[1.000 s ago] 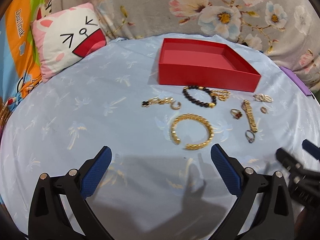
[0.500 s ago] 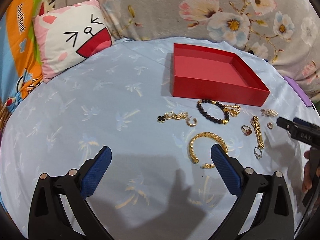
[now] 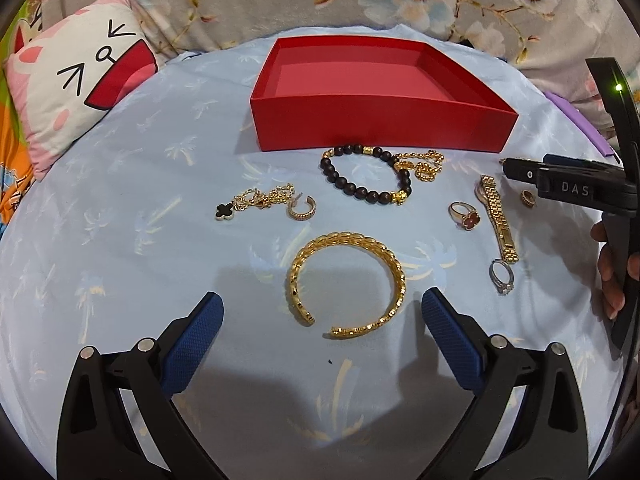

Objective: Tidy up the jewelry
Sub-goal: 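Grasp the white pearl bracelet with the right tool while the left tool grasps the gold cuff bangle, then carry the pearl bracelet and gold bangle into the red box and open both tools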

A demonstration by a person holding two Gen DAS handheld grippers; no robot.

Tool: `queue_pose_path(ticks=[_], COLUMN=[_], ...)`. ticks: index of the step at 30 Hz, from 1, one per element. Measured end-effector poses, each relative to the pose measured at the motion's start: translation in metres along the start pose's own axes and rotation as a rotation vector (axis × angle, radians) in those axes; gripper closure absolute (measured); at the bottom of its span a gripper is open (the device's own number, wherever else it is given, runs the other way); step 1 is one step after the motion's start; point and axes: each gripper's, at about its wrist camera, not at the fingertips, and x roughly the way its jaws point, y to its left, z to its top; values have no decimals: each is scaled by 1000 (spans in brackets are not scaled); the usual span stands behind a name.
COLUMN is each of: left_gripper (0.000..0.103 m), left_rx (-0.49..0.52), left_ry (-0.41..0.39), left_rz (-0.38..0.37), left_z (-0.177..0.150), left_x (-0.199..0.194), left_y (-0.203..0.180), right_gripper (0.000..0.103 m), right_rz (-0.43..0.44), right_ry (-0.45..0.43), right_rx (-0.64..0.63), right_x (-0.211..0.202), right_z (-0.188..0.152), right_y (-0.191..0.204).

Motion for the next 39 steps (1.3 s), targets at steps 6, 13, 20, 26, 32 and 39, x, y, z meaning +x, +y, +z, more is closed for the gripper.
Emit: queue_pose_path(ticks=[6, 13, 20, 26, 32, 39], left_gripper=[6, 8, 28, 47, 48, 48], left_rx=[-34, -36, -10, 23, 13, -14], left_ry=[15, 13, -8, -25, -27, -25], left_rz=[-1, 9, 15, -4, -23, -67], left_z=[4, 3, 2, -1, -2, -2], left_x=[6, 5, 1, -4, -5, -8], left_y=[8, 9, 4, -1, -1, 6], right_gripper=[35, 42, 68, 69, 66, 90], right_rz=[8, -4, 12, 34, 37, 74], right_ry=[3, -2, -8, -5, 1, 9], right_rx=[28, 76, 141, 145, 111, 119], right_x=[-8, -31, -47, -50, -45, -46], right_z=[-10, -36, -53, -57, -51, -47], right_y=[2, 8, 5, 2, 6, 8])
